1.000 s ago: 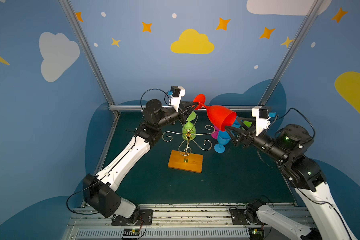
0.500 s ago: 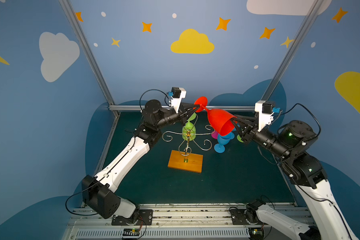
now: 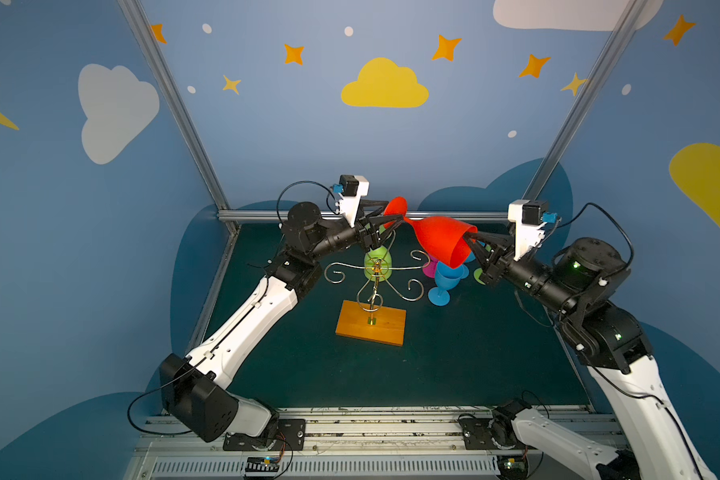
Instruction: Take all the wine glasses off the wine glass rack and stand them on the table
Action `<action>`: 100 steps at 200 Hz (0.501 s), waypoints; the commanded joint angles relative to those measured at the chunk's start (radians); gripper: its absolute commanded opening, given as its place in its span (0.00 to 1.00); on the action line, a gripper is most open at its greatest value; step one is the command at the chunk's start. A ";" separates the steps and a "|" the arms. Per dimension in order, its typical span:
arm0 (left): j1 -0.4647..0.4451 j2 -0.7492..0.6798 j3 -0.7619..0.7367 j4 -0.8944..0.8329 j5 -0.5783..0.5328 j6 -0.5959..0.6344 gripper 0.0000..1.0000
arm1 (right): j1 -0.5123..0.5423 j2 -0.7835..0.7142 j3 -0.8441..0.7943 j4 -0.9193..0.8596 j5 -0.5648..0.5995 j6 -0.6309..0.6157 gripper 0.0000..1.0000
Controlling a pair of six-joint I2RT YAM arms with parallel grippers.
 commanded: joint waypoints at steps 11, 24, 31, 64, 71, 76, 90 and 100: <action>0.006 -0.048 -0.018 0.028 -0.125 -0.002 0.75 | -0.004 -0.058 0.051 -0.057 0.128 -0.022 0.00; 0.011 -0.060 -0.030 0.026 -0.175 -0.005 0.77 | -0.005 -0.081 0.058 -0.094 0.164 -0.039 0.00; 0.017 -0.068 -0.037 0.027 -0.200 -0.006 0.79 | -0.006 -0.092 0.064 -0.124 0.181 -0.049 0.00; 0.078 -0.126 -0.107 0.069 -0.306 -0.039 0.81 | -0.005 -0.122 0.154 -0.400 0.284 -0.099 0.00; 0.095 -0.138 -0.119 0.070 -0.321 -0.051 0.81 | -0.005 -0.124 0.178 -0.483 0.303 -0.101 0.00; 0.108 -0.145 -0.126 0.072 -0.334 -0.061 0.82 | -0.005 -0.128 0.195 -0.535 0.316 -0.099 0.00; 0.146 -0.160 -0.144 0.080 -0.354 -0.099 0.82 | -0.005 -0.141 0.221 -0.665 0.364 -0.090 0.00; 0.171 -0.168 -0.159 0.097 -0.359 -0.134 0.82 | -0.005 -0.158 0.223 -0.737 0.397 -0.078 0.00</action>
